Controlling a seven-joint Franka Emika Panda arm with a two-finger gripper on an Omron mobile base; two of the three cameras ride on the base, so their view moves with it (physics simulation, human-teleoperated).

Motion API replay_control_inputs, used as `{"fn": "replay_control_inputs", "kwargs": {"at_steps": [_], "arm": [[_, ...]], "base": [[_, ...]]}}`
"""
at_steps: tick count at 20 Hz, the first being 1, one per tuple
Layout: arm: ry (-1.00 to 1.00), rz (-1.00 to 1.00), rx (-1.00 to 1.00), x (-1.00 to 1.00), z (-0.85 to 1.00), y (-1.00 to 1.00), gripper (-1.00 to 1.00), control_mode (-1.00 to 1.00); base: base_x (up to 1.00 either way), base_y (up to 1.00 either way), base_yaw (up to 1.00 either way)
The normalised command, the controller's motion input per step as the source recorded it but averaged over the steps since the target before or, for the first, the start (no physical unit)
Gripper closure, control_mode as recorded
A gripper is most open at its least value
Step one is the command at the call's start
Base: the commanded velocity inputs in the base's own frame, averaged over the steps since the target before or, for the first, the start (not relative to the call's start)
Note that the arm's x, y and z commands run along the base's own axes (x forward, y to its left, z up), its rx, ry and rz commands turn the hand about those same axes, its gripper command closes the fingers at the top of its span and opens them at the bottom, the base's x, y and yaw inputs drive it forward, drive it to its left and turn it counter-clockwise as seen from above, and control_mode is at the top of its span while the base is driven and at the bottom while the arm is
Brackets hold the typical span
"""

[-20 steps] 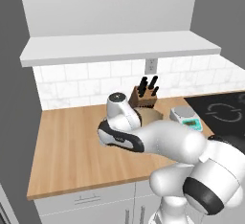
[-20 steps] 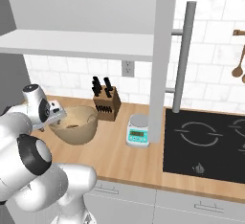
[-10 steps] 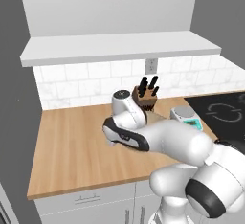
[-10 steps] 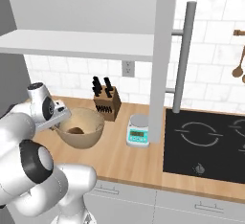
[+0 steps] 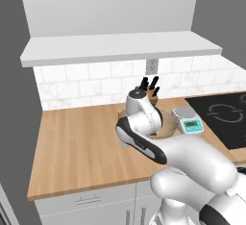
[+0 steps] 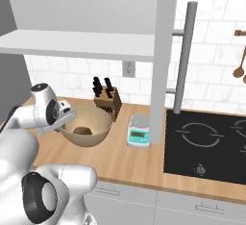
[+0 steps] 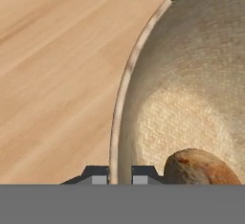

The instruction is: Open the cabinet, pick up the bread from the cabinet and place it in the basket. Then move the basket to the dining counter.

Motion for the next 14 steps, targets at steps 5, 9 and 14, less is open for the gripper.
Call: {"fn": "replay_control_inputs", "kwargs": {"at_steps": [5, 9, 14], "arm": [[-0.08, 0.16, -0.01, -0.39, 1.00, 0.06, 1.00, -1.00], [-0.03, 0.06, -0.04, -0.82, 0.65, 0.06, 1.00, -1.00], [0.01, 0.00, -0.02, -0.33, 0.37, 0.00, 1.00, -1.00]], "base": [[0.00, 0.00, 0.00], [0.00, 0.00, 0.00], [0.00, 0.00, 0.00]]}}
